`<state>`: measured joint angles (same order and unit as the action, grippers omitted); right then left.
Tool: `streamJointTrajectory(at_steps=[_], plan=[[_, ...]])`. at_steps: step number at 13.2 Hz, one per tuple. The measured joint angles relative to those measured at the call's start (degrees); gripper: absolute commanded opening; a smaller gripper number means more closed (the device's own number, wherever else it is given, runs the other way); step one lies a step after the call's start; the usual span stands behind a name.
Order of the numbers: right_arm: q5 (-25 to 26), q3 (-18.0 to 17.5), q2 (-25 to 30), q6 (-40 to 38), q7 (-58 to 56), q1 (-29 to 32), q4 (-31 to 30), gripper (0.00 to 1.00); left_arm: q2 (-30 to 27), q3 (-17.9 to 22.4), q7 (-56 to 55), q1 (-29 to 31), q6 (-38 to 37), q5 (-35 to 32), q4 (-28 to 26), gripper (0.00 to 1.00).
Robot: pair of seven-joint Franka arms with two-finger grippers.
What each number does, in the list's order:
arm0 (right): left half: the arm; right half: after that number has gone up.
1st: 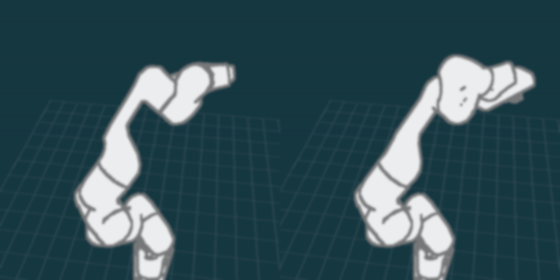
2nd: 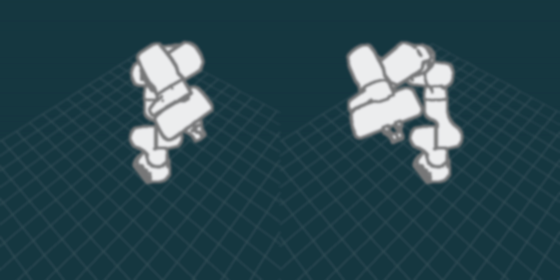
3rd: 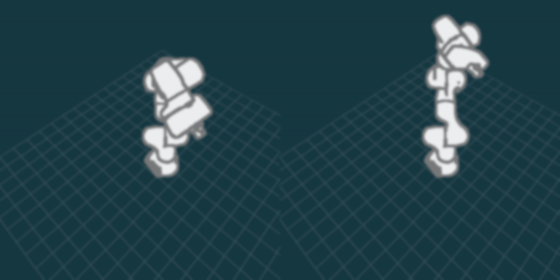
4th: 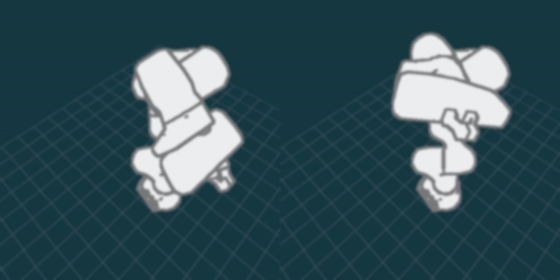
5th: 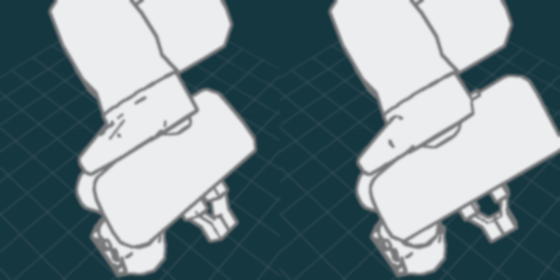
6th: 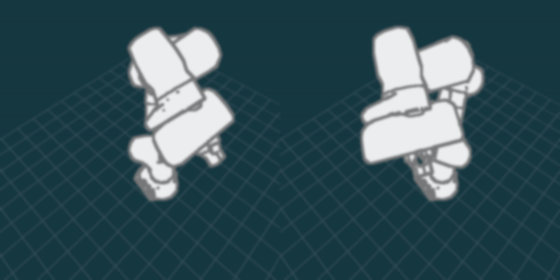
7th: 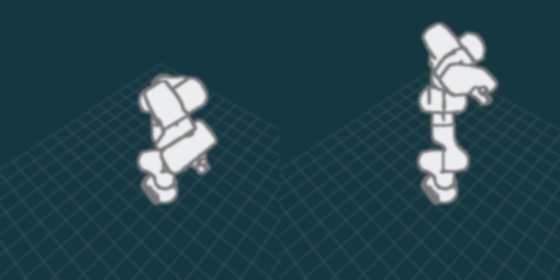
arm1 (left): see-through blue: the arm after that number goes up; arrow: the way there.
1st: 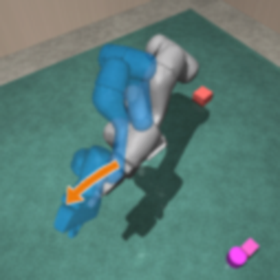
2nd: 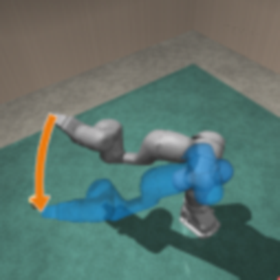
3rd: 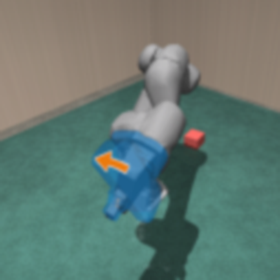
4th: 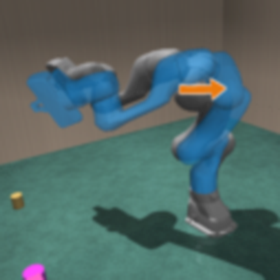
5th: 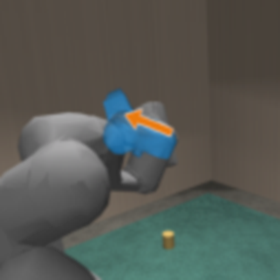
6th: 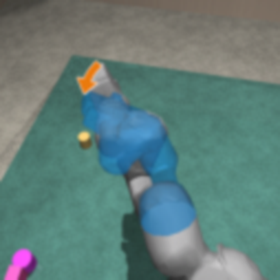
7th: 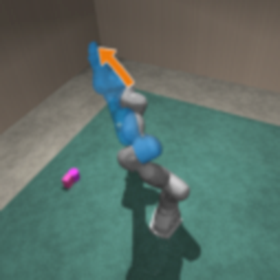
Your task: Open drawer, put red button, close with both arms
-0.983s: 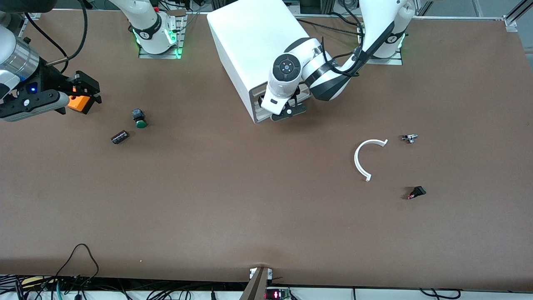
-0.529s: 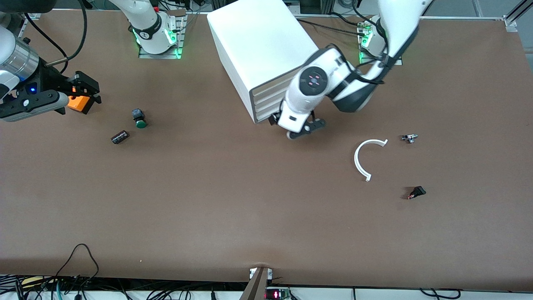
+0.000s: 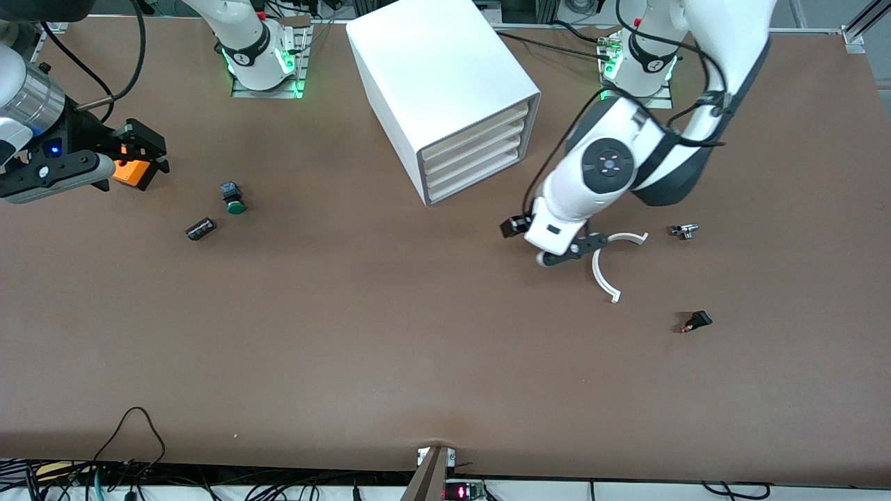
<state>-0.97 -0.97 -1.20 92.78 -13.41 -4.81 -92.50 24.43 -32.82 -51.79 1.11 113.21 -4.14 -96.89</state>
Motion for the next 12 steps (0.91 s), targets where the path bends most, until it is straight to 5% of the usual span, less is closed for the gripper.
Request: streamJointTrajectory(at_steps=[7, 12], plan=[[0.0, 0.1, 0.0, 0.0, 0.0, 0.0, 0.0, 1.0, -12.2, 16.9, 23.1, 0.6, -13.5, 5.5, 0.1, 1.0], [0.0, 0.3, 0.0, 0.0, 0.0, 0.1, 0.0, 1.0, -17.6, 23.5, 34.5, 2.7, -17.0, 5.7, -0.1, 1.0]])
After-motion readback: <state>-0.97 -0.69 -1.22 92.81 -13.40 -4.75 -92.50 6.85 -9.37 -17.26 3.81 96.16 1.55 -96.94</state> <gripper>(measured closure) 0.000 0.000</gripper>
